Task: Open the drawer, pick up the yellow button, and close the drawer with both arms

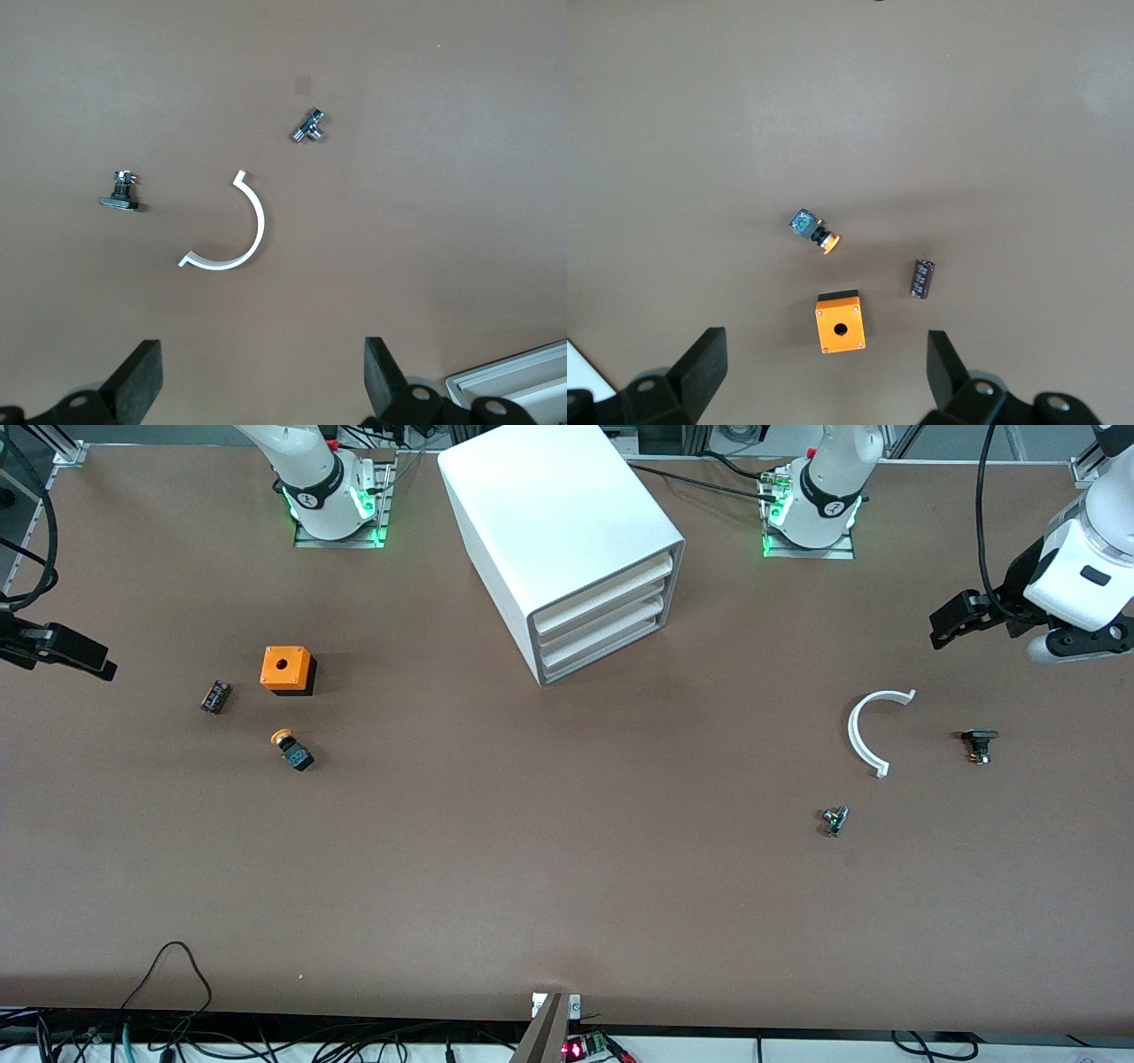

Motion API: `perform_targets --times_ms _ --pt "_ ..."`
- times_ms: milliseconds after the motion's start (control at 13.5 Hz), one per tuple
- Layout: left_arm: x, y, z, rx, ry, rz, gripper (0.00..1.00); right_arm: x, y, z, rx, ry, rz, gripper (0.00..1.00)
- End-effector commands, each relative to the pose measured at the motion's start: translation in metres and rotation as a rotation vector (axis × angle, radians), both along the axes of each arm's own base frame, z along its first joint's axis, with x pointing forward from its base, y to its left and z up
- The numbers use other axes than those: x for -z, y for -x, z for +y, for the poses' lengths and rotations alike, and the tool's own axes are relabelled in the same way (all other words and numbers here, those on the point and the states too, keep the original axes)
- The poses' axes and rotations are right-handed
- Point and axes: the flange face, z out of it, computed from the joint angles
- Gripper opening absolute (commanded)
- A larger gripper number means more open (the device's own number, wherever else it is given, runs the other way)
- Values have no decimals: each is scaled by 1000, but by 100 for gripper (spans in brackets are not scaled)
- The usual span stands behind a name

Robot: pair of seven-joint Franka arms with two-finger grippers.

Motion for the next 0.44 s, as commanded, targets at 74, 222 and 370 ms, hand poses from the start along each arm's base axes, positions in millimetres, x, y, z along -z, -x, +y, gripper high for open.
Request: perform_targets --times_ms 74,222,370 --pt "-3 -1 3 18 -13 14 100 -4 -3 -5 -14 10 -10 100" --pt "-3 -1 3 16 -13 15 100 -5 -1 -4 -55 8 0 100" --pt "-4 -1 2 19 -13 14 100 -6 5 -2 -52 -4 24 100"
